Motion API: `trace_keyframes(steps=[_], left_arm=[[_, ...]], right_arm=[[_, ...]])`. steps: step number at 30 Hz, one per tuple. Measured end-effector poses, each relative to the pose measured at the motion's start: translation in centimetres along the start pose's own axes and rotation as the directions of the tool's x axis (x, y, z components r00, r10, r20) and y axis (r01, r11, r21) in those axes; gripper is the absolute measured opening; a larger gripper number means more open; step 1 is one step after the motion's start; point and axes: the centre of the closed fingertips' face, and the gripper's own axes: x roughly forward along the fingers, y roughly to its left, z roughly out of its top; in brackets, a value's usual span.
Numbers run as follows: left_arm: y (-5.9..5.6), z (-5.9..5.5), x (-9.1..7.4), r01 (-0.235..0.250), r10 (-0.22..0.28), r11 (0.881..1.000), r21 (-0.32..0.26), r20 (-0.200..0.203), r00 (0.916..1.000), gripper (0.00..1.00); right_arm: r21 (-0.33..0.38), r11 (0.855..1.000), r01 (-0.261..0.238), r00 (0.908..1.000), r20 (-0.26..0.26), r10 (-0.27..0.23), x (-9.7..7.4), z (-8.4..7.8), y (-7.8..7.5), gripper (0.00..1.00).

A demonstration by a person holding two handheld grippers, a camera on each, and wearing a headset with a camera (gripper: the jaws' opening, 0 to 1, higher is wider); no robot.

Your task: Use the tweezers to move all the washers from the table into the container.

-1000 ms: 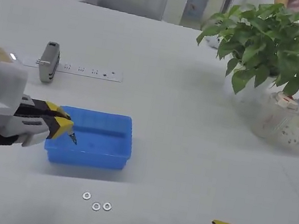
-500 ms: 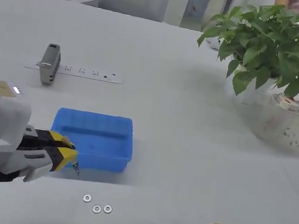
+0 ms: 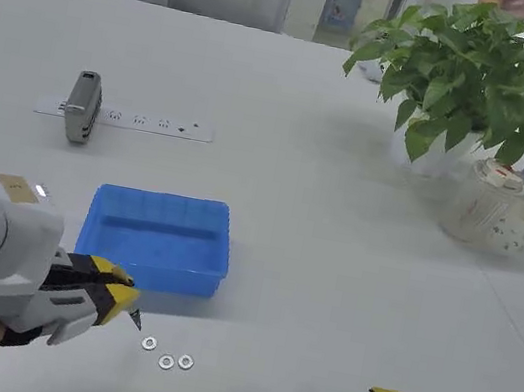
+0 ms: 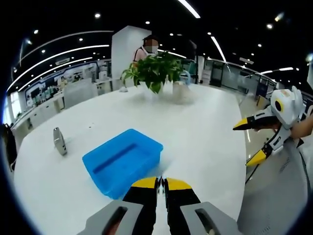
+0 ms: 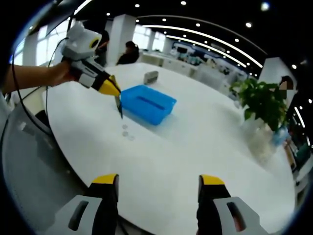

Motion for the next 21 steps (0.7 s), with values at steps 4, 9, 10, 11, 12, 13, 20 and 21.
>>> trace_keyframes(steps=[4, 9, 10, 11, 12, 13, 20, 21], left_arm=[[-0.1, -0.4, 0.4, 0.006, -0.006, 1.000, -0.008, -0.006, 1.0000, 0.01], [0.0, -0.5, 0.6, 0.009, -0.009, 1.000, -0.015, -0.006, 0.9999, 0.02], [0.0, -0.5, 0.7, 0.009, -0.009, 1.000, -0.014, -0.007, 0.9999, 0.02], [0.1, -0.5, 0.8, 0.009, -0.009, 1.000, -0.013, -0.007, 0.9999, 0.02], [0.1, -0.4, 0.9, 0.009, -0.009, 1.000, -0.015, -0.006, 0.9999, 0.02], [0.0, -0.4, 1.0, 0.013, -0.013, 1.000, -0.019, -0.005, 0.9999, 0.02], [-0.2, -0.5, 1.4, 0.019, -0.019, 1.000, -0.005, -0.010, 0.9998, 0.02], [-0.2, -0.6, 1.6, 0.024, -0.024, 1.000, -0.006, -0.016, 0.9996, 0.02]], right_arm=[[-0.001, 1.000, 0.001, 1.0000, -0.003, -0.001, 0.0, -0.1, 0.0, 0.63], [0.002, 1.000, 0.003, 1.0000, -0.002, -0.003, 0.0, -0.1, -0.1, 0.63], [0.000, 1.000, 0.004, 1.0000, -0.003, -0.004, 0.0, -0.1, -0.1, 0.63], [-0.001, 1.000, 0.002, 1.0000, -0.003, -0.002, 0.0, 0.0, 0.0, 0.63], [-0.001, 1.000, 0.003, 1.0000, -0.004, -0.003, 0.0, -0.1, 0.0, 0.63], [-0.002, 1.000, 0.005, 1.0000, -0.004, -0.005, 0.0, -0.1, -0.1, 0.63], [-0.003, 1.000, 0.010, 0.9999, -0.006, -0.010, 0.0, -0.1, -0.2, 0.62], [-0.003, 1.000, 0.009, 1.0000, -0.005, -0.009, 0.0, -0.1, -0.2, 0.62]])
